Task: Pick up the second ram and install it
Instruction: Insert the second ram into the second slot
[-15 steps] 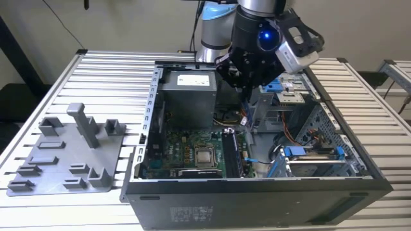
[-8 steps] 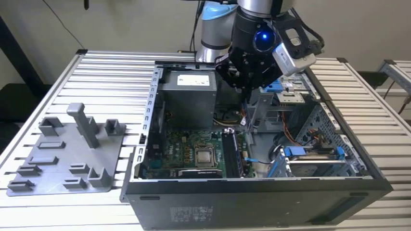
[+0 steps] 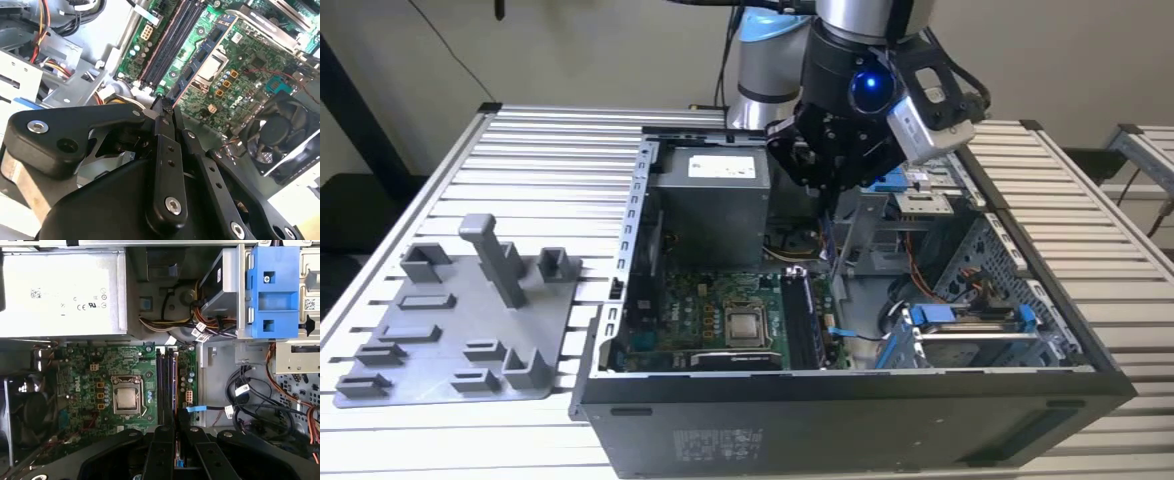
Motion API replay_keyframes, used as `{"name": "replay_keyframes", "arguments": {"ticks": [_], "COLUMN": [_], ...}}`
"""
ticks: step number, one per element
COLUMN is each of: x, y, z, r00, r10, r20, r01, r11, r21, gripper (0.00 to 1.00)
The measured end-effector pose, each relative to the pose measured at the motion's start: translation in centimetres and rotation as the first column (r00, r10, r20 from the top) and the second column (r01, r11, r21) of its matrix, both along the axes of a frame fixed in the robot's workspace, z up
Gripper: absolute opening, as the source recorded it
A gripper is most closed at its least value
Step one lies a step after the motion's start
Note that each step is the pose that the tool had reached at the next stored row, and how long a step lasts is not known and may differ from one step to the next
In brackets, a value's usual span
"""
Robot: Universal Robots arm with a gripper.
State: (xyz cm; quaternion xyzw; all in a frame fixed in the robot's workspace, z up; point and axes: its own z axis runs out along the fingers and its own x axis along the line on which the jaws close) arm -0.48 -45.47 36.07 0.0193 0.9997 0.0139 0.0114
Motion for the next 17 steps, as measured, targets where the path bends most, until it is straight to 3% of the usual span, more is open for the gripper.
{"name": "replay_keyframes", "arguments": {"ticks": [7,12,17], "x": [0.32,0.34,0.23], "y": [0.0,0.0,-0.03], "z": [-1.12,-1.89,-2.8], "r00": [0.9999,0.9999,0.9999], "r10": [0.012,0.013,0.013], "r20": [-0.0042,-0.0043,-0.0042], "r01": [-0.012,-0.013,-0.013], "r11": [0.9999,0.9998,0.9998], "r21": [-0.0028,-0.0141,-0.0141], "gripper": [0.14,0.14,0.14]}}
